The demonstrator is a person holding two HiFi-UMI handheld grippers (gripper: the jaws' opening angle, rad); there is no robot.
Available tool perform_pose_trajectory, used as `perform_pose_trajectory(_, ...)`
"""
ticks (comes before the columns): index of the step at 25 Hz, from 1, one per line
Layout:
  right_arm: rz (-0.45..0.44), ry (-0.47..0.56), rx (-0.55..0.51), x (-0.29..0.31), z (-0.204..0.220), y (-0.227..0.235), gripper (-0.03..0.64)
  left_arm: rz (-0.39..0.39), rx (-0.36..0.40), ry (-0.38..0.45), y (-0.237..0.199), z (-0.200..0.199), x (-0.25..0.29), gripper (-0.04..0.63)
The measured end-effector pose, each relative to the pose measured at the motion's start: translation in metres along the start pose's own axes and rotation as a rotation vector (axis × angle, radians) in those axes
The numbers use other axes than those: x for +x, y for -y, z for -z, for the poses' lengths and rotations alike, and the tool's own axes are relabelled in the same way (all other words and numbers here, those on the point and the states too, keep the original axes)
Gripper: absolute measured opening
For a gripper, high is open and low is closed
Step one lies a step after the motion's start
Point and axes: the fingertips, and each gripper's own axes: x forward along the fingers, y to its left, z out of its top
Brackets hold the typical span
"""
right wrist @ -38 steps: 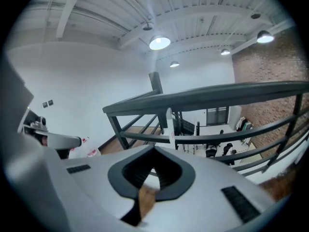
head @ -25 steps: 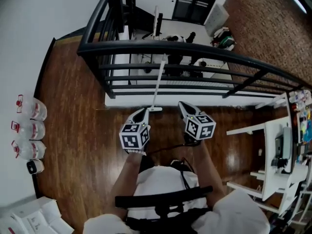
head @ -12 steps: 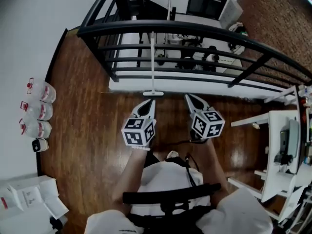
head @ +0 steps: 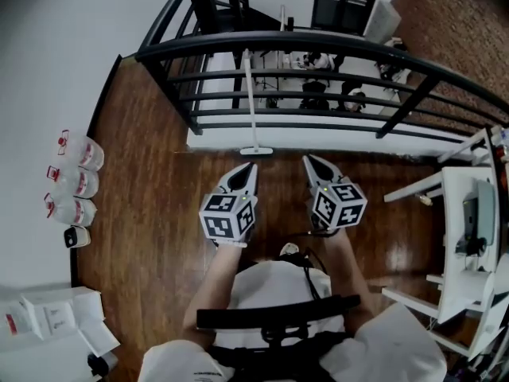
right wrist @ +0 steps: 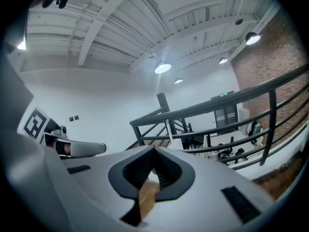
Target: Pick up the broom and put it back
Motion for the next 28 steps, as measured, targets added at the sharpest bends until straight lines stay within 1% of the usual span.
perform_pose_trajectory(2,0.02,0.005,-0.006,-0.001,-0.001,-0.005,0.011,0.02,0.017,0.0,-0.002,-0.006,-0.002,-0.012)
perform_pose_trajectory(9,0.072,0.002,0.002,0.006,0.009,-0.038,0.009,0.06,0.034,-0.001,-0.027,-0.018,-0.021,-0.012)
perform_pose_trajectory(12,0.085,0.001,0.007,0.013,0.013,-0.051,0.009,0.071,0.035,-0.004,-0.041,-0.022,-0.025,-0.012)
perform_pose_trajectory(15,0.101,0.002,-0.014,0.017,0.012,-0.06,0.009,0.078,0.032,-0.002,-0.05,-0.025,-0.03,-0.012)
perform_pose_trajectory(28,0.109,-0.001,-0.034,0.022,0.01,-0.078,0.009,0.101,0.014,0.001,-0.062,-0.024,-0.037,-0.012)
